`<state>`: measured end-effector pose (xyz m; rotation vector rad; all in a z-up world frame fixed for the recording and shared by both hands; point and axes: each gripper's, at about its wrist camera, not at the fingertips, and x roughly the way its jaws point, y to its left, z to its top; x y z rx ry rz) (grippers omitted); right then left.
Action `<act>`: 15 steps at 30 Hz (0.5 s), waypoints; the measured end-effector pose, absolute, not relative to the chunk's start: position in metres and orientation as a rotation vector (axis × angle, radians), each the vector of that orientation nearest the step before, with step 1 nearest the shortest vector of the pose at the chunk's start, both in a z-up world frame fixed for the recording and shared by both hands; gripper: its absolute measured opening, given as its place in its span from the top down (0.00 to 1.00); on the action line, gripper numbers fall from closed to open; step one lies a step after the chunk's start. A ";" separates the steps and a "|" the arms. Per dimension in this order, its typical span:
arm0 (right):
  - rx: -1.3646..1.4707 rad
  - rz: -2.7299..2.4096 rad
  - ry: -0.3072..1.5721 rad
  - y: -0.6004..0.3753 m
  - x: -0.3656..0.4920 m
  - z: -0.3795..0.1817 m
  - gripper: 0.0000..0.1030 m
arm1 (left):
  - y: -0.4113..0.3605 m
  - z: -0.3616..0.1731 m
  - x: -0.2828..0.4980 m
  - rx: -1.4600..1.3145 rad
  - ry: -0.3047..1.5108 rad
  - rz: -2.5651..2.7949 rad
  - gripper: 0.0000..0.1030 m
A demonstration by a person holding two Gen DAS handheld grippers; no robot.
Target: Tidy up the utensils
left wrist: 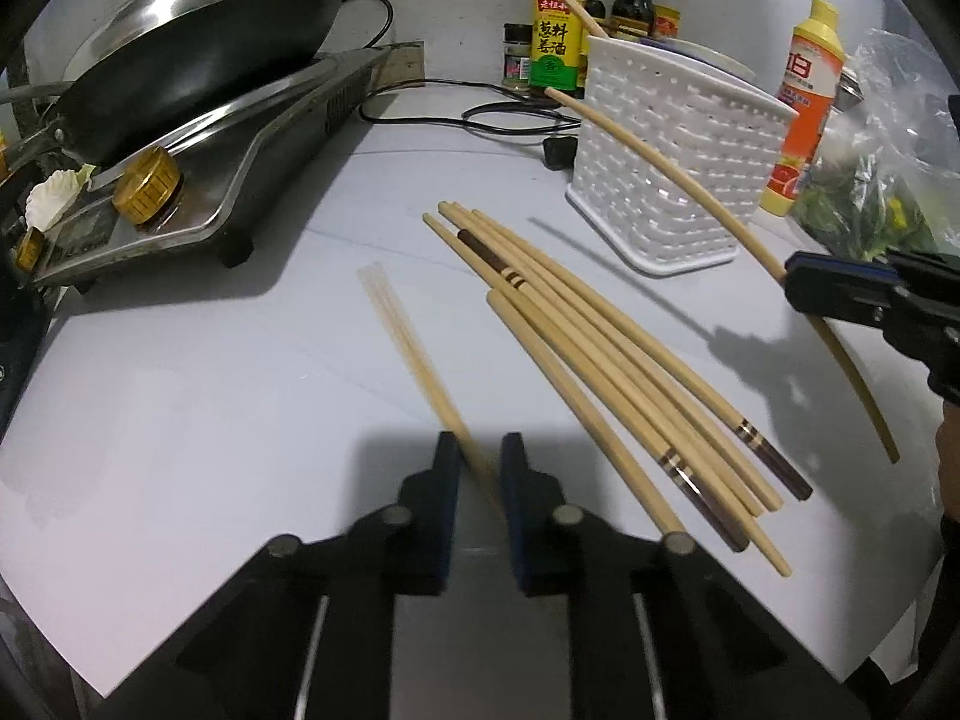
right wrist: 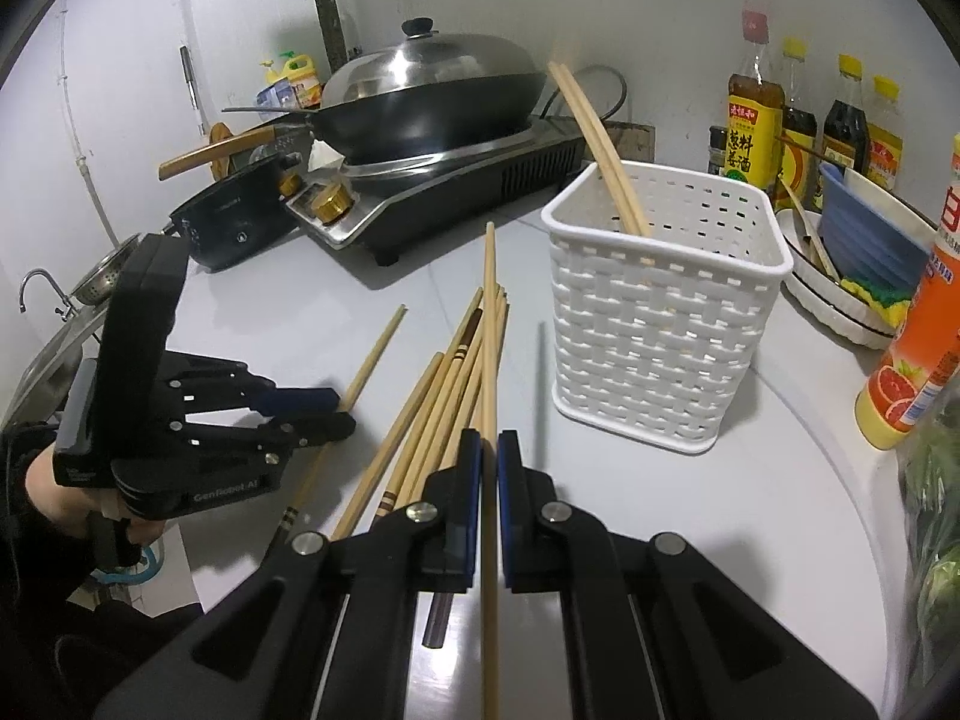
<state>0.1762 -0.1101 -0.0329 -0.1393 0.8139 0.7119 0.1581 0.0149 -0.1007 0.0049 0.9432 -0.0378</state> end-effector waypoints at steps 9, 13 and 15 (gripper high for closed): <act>-0.148 0.738 0.793 -0.107 0.171 -0.026 0.95 | 0.023 -0.099 0.153 -0.065 0.931 -0.058 0.94; -0.154 0.744 0.785 -0.105 0.171 -0.022 0.95 | 0.028 -0.092 0.149 -0.085 0.903 -0.054 0.94; -0.157 0.746 0.781 -0.105 0.170 -0.021 0.95 | 0.031 -0.086 0.148 -0.094 0.885 -0.056 0.94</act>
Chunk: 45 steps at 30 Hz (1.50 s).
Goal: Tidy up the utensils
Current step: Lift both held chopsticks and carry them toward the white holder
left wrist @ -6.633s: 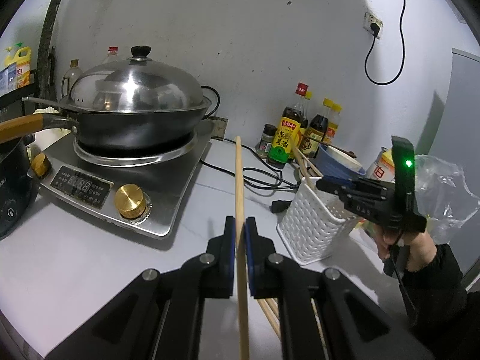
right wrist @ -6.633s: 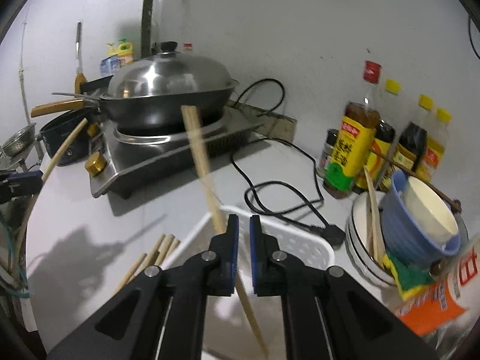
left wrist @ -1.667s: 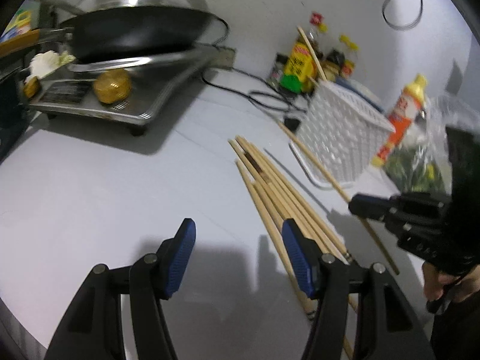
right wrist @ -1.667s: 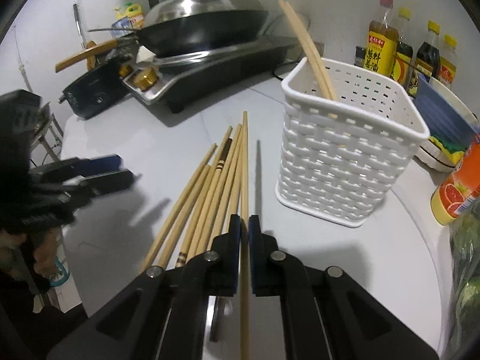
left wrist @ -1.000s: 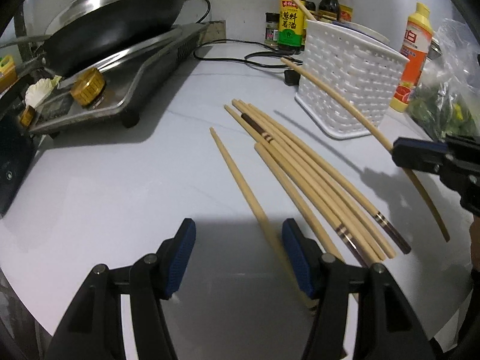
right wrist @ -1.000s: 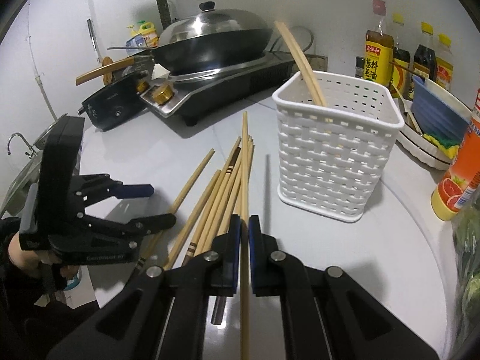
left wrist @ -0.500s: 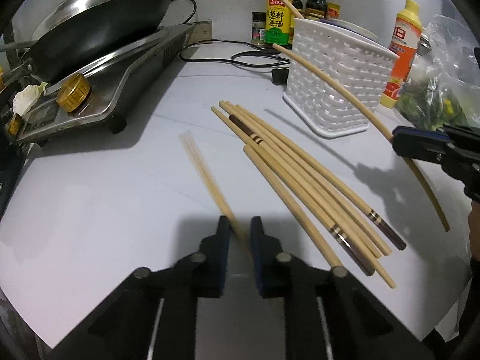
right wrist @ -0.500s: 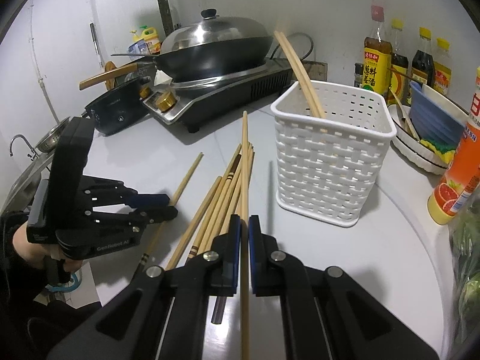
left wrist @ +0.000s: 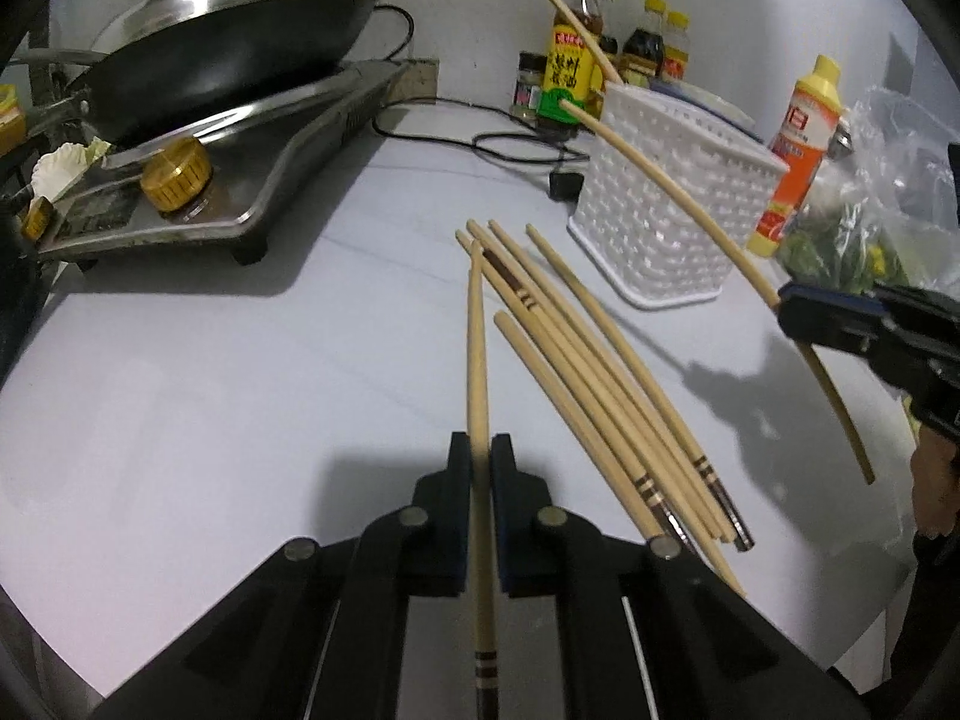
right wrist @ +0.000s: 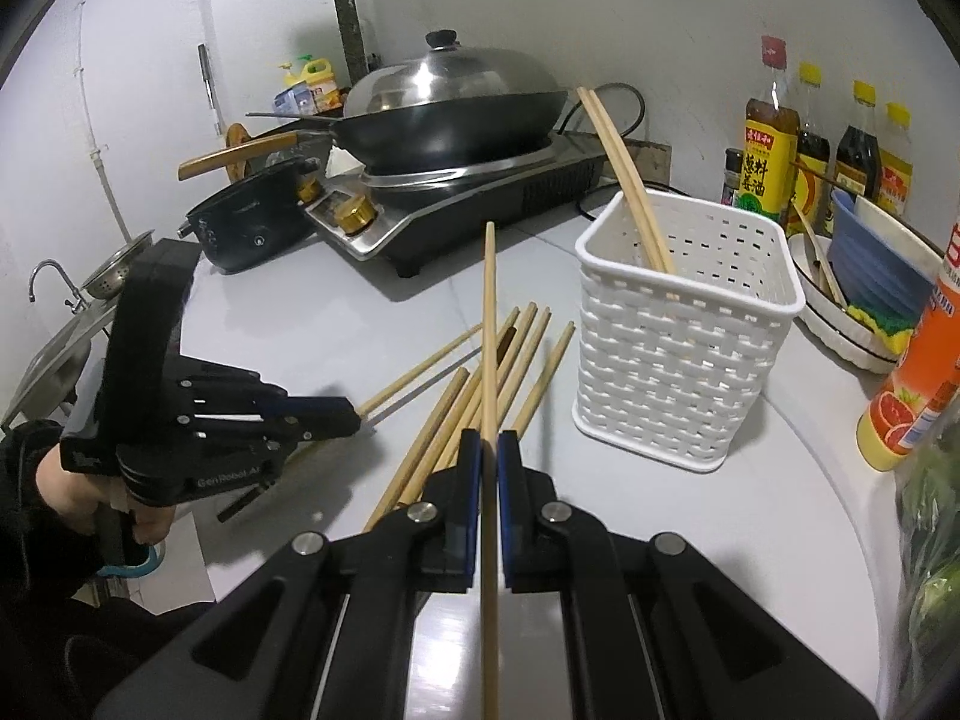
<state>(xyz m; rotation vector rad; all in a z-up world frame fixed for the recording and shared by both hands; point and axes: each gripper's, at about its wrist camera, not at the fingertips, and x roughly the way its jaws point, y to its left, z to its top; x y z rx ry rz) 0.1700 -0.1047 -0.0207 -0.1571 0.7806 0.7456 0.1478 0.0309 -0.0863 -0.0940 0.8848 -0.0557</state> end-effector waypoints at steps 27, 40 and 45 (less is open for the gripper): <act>-0.142 0.726 0.606 -0.116 0.201 0.063 0.95 | 0.057 -0.018 0.135 -0.131 0.697 -0.051 0.94; -0.100 0.691 0.575 -0.118 0.260 0.082 0.95 | 0.074 0.005 0.148 -0.139 0.626 -0.032 0.94; -0.107 0.684 0.561 -0.112 0.285 0.085 0.95 | 0.076 0.007 0.157 -0.139 0.620 -0.034 0.94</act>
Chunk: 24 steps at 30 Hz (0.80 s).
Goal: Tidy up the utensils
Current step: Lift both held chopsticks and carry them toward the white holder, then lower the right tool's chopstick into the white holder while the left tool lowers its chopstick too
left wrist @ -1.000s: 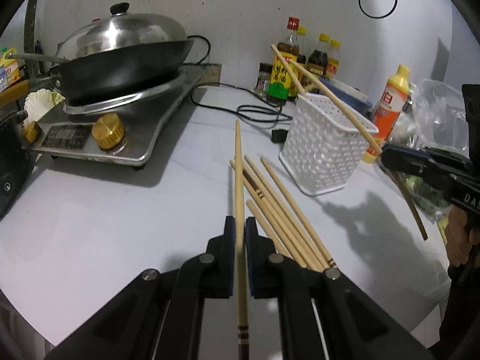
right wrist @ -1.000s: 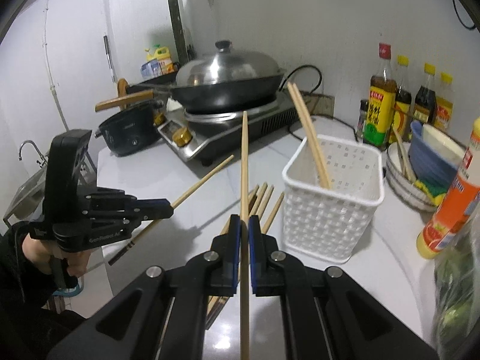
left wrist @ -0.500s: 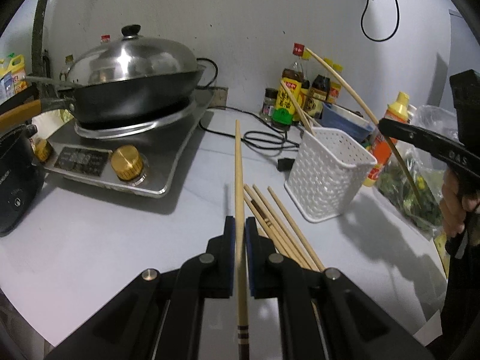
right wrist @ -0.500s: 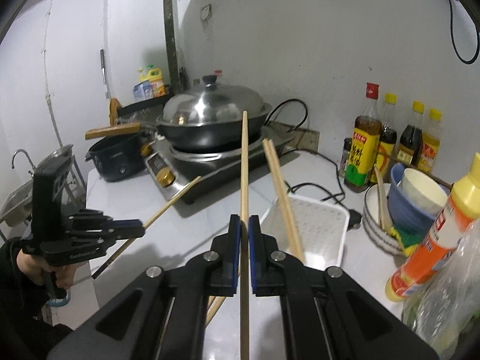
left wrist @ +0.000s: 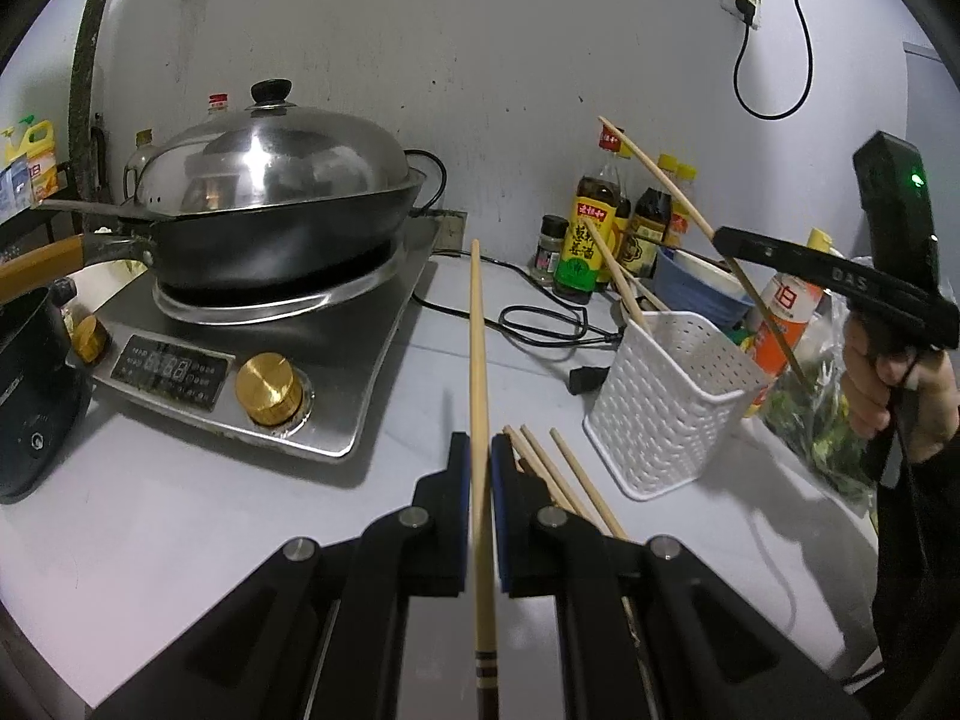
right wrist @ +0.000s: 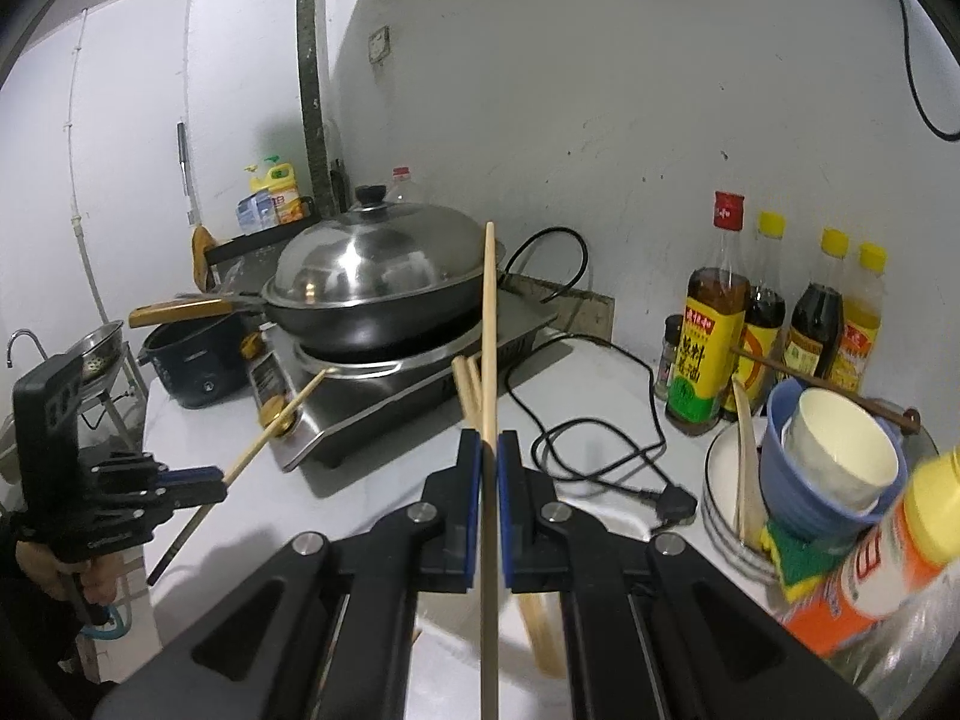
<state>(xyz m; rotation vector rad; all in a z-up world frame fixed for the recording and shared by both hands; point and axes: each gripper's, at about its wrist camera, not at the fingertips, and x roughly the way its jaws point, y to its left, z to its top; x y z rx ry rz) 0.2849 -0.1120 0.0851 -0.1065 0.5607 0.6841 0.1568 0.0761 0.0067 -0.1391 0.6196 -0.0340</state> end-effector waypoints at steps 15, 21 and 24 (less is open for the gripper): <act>-0.172 0.693 0.531 -0.089 0.323 0.042 0.95 | 0.078 -0.006 0.174 -0.145 0.649 -0.035 0.94; -0.217 0.688 0.598 -0.087 0.320 0.020 0.95 | 0.076 -0.006 0.176 -0.144 0.646 -0.036 0.94; -0.226 0.664 0.615 -0.091 0.318 0.016 0.76 | 0.073 -0.004 0.176 -0.139 0.642 -0.040 0.94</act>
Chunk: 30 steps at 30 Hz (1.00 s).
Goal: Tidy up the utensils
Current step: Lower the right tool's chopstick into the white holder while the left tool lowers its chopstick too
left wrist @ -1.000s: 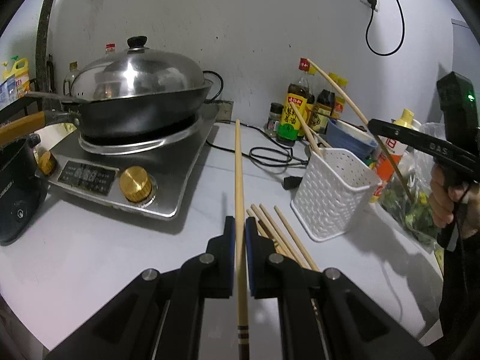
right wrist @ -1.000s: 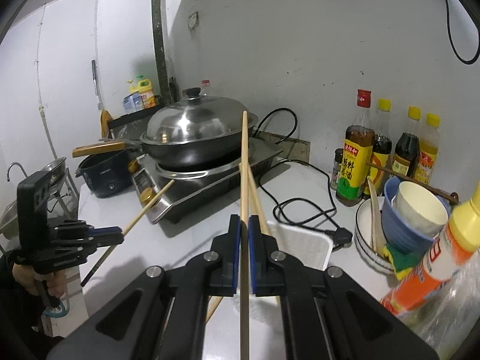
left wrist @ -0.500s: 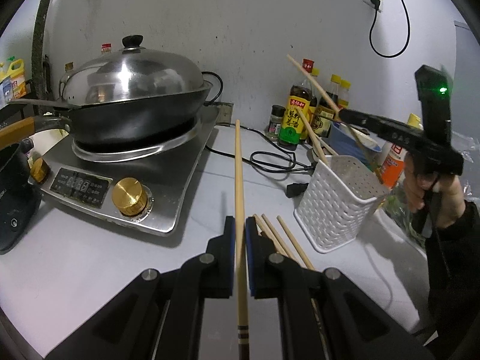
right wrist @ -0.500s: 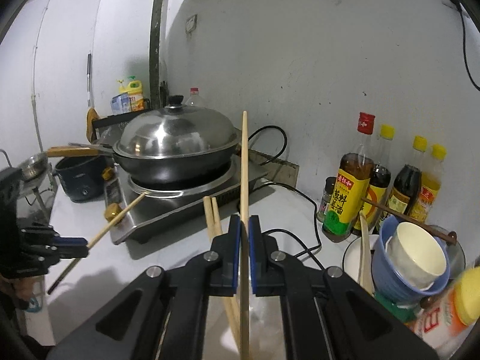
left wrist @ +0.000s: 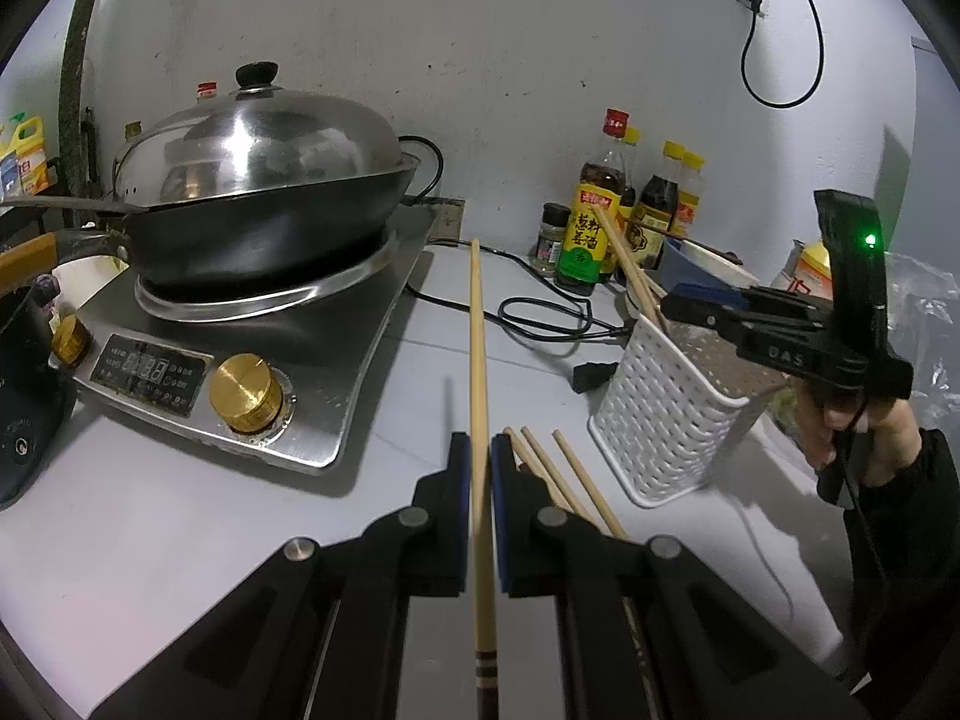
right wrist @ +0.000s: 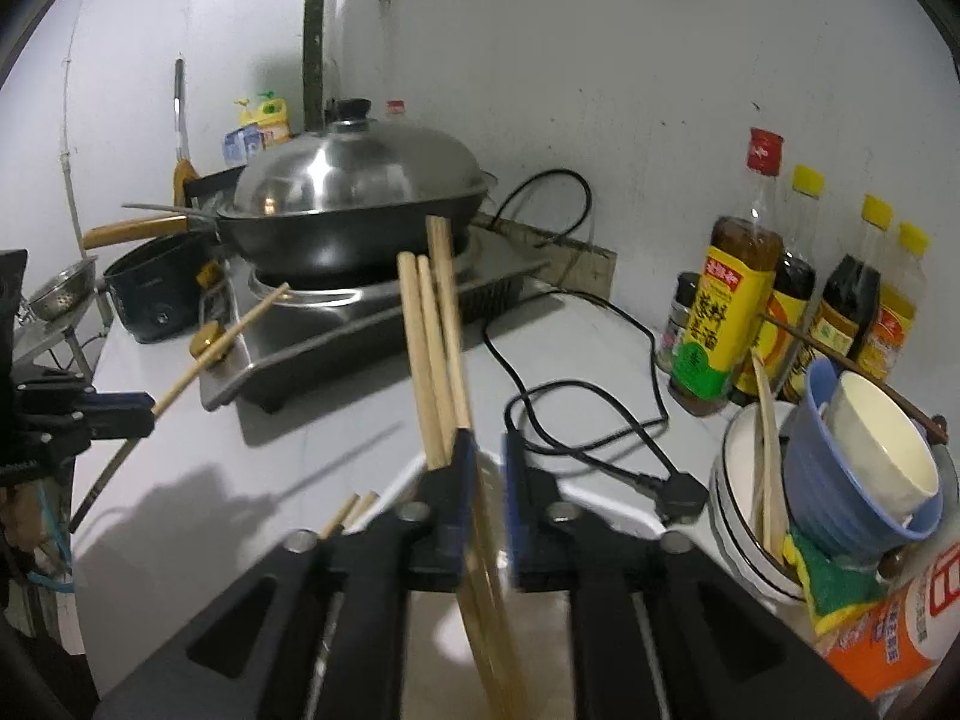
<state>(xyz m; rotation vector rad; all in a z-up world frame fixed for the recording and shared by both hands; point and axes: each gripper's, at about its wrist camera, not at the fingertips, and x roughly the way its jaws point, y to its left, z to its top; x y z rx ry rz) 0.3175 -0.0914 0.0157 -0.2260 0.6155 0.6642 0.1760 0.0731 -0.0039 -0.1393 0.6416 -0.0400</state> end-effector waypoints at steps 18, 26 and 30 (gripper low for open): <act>-0.073 0.619 0.543 -0.161 0.276 0.051 0.64 | 0.022 0.029 0.192 -0.123 0.575 -0.085 0.94; -0.064 0.606 0.505 -0.186 0.263 0.056 0.51 | -0.009 0.047 0.224 -0.148 0.539 -0.111 0.94; -0.055 0.589 0.487 -0.197 0.265 0.052 0.43 | -0.022 0.055 0.241 -0.172 0.506 -0.110 0.94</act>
